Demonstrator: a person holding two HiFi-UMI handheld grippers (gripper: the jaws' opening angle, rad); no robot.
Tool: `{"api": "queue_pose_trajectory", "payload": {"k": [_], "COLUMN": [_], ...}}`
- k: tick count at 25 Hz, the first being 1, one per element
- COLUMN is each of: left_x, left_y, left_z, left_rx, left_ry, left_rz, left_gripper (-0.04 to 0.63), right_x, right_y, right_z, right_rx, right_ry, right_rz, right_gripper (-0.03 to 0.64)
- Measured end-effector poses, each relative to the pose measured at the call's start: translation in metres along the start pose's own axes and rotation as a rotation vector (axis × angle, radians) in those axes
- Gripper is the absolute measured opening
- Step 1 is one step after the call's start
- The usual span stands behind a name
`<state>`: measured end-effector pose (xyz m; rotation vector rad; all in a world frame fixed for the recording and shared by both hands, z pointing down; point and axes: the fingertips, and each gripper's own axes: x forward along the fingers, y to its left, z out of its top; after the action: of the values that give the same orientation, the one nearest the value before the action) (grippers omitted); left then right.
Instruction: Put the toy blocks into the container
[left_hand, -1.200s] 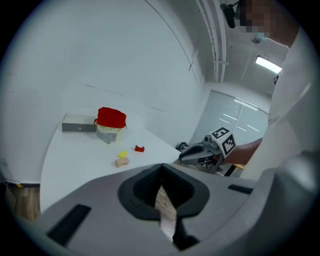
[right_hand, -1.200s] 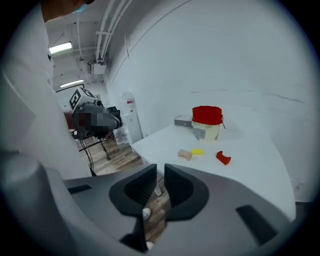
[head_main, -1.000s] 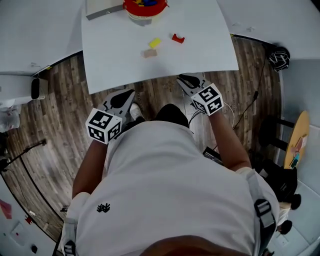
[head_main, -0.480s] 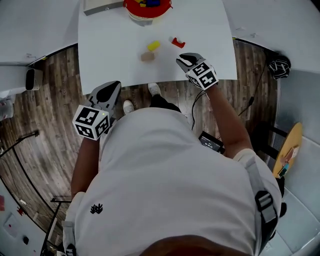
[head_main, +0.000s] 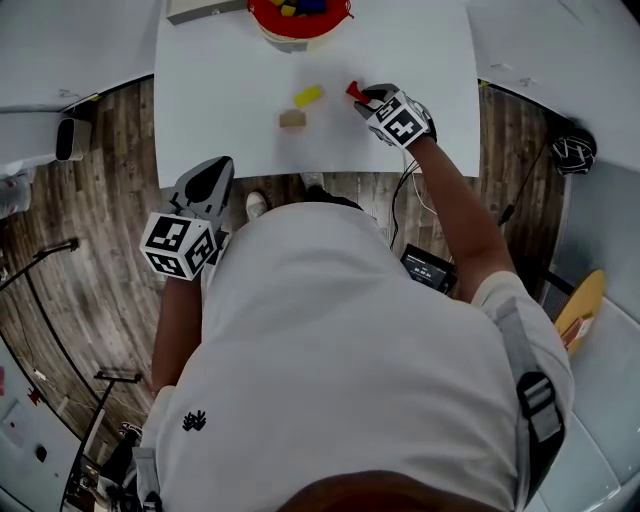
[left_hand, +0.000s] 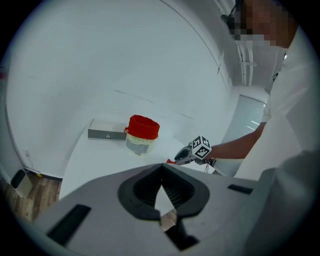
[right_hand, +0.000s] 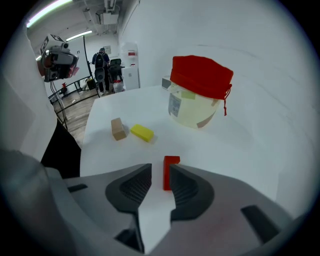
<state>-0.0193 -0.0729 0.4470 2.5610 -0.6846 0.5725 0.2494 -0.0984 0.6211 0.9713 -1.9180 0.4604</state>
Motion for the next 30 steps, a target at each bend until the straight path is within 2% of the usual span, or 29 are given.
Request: {"api": "queue_pose_trajectory", "payload": {"k": [9, 11, 23, 30], "left_x": [0.002, 0.002, 0.009, 0.014], "left_y": [0.012, 0.015, 0.022, 0.025], "left_z": [0.004, 0.006, 0.009, 0.013], "left_rx": [-0.023, -0.031, -0.05, -0.043], "left_ry": [-0.006, -0.008, -0.023, -0.046], "left_rz": [0.083, 0.095, 0.098, 0.095], "left_gripper": [0.008, 0.008, 0.008, 0.008], "right_x": [0.035, 0.037, -0.002, -0.043], "right_y": [-0.014, -0.014, -0.012, -0.03], "right_z": [-0.014, -0.015, 0.009, 0.059], "right_rx": [-0.06, -0.068, -0.115, -0.201], "right_ry": [0.14, 0.155, 0.143, 0.12], "right_rz": [0.066, 0.078, 0.136, 0.146], "right_gripper": [0.109, 0.092, 0.077, 0.075]}}
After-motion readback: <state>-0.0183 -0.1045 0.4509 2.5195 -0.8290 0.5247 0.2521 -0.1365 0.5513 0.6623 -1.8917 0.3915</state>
